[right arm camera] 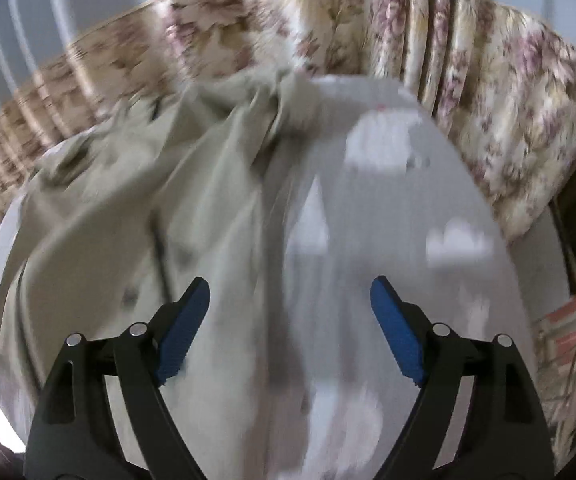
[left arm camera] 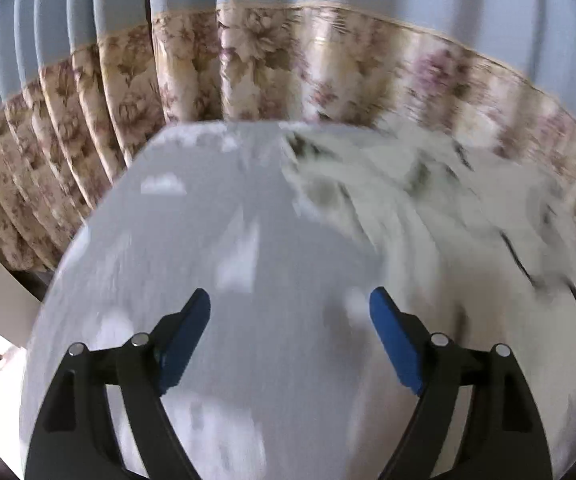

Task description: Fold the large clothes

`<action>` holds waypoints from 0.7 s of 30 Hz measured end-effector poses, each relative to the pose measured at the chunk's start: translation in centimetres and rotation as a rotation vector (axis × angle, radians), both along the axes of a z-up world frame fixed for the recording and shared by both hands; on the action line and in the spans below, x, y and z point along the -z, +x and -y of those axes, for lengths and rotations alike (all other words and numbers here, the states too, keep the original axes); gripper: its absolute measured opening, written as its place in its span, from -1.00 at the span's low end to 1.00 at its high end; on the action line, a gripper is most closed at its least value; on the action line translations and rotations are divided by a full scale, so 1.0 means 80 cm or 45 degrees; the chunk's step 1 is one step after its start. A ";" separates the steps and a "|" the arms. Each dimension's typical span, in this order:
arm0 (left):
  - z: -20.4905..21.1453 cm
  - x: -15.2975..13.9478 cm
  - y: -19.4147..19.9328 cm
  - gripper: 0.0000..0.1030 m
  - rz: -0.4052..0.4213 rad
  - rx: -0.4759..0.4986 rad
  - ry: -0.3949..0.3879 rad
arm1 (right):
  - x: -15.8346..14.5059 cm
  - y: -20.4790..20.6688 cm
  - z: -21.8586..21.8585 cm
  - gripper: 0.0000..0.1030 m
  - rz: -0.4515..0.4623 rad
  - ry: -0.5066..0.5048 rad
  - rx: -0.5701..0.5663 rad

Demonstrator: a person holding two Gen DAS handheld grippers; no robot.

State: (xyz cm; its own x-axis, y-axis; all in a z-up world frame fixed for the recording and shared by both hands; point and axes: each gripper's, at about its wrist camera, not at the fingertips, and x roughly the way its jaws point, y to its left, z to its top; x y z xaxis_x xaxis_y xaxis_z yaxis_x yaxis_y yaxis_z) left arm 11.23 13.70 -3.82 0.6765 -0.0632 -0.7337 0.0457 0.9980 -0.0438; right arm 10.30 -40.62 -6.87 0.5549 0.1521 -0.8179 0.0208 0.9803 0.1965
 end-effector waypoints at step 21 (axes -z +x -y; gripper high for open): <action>0.061 0.080 -0.137 0.68 -0.056 -0.063 0.042 | 0.043 -0.090 -0.053 -0.23 -0.001 -0.032 -0.093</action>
